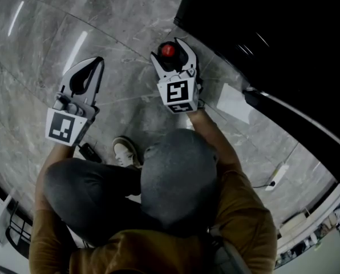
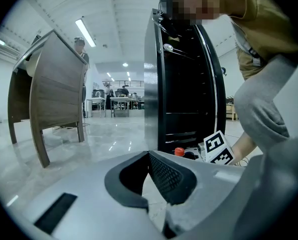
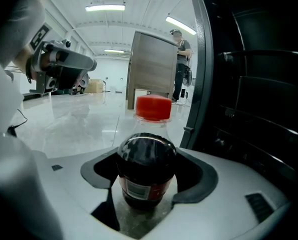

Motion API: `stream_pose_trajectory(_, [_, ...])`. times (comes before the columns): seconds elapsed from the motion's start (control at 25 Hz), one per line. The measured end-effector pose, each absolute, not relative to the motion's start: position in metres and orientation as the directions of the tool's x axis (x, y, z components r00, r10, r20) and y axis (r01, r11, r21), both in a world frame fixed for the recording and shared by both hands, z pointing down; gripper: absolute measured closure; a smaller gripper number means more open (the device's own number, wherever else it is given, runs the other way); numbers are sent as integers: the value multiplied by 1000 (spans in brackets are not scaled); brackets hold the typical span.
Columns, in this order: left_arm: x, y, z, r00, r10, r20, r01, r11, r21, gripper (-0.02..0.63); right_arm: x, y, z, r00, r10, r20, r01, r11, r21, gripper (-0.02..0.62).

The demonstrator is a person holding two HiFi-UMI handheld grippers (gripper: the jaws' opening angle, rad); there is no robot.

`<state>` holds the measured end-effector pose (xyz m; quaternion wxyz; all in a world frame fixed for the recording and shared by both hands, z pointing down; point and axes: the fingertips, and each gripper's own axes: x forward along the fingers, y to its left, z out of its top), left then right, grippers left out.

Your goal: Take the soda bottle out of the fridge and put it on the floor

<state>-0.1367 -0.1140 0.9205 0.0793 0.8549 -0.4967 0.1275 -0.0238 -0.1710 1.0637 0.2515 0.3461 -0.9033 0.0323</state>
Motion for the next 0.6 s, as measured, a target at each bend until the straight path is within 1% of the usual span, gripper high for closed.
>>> stream_pose_trajectory(0.24, [-144,-113,929,464,-837,290,-880,-473,44,604,-25,-171,1066,-634,-625,456,-653,748,118,288])
stream_pose_trajectory(0.4, [-132,-116,932,490,-823,288,-867,-495,59,604,-26,-169,1064,-647,-620,444,-614,769,179,288])
stream_pose_trajectory(0.6, [-132,-118,936,497,-817,292,-864,-498,78,604,-22,-166,1062,-646,-612,456,-589,780,213,287])
